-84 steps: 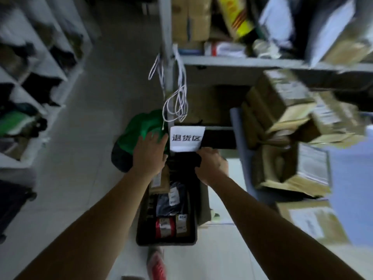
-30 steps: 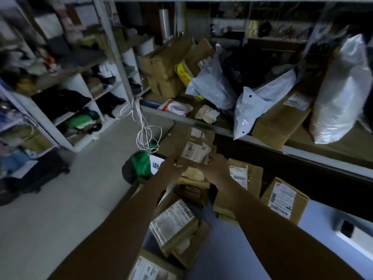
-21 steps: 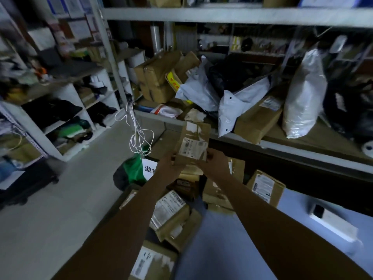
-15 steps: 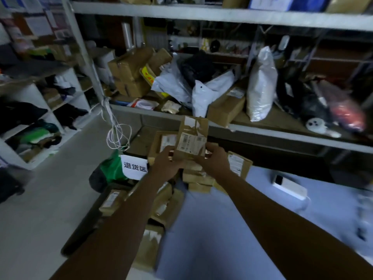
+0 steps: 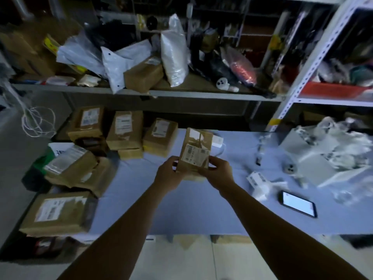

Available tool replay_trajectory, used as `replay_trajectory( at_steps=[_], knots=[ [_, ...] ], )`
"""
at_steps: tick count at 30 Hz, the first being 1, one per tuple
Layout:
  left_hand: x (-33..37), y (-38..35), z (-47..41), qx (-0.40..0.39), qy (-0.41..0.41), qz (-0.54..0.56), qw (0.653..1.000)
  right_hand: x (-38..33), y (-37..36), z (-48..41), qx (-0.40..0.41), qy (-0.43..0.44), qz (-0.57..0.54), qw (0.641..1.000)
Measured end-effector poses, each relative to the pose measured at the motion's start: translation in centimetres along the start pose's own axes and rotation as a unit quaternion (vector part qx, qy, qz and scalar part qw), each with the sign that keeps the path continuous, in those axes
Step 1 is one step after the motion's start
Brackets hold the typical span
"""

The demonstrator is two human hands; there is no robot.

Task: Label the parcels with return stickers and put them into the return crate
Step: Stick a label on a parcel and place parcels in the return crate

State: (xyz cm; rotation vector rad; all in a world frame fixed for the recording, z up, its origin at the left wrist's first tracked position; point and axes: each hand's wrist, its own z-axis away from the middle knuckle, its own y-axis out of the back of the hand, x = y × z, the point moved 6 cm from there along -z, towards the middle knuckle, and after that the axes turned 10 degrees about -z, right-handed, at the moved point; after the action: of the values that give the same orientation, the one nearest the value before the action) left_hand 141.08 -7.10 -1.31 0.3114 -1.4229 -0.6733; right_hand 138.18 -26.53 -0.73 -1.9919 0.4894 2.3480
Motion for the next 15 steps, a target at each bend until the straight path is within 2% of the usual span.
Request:
replay_trajectory(
  at_steps=[7,15],
  knots=[
    [3.6,-15.7,0.6,-0.029,0.072,-0.026,0.997,9.4,13.2,-0.6,-0.008,-0.042,0.012,0.999],
    [3.7,-24.2,3.1,-0.017,0.16,-0.007,0.987,17.1,17.3,-0.8,-0.07,-0.091,0.001,0.993]
  ],
)
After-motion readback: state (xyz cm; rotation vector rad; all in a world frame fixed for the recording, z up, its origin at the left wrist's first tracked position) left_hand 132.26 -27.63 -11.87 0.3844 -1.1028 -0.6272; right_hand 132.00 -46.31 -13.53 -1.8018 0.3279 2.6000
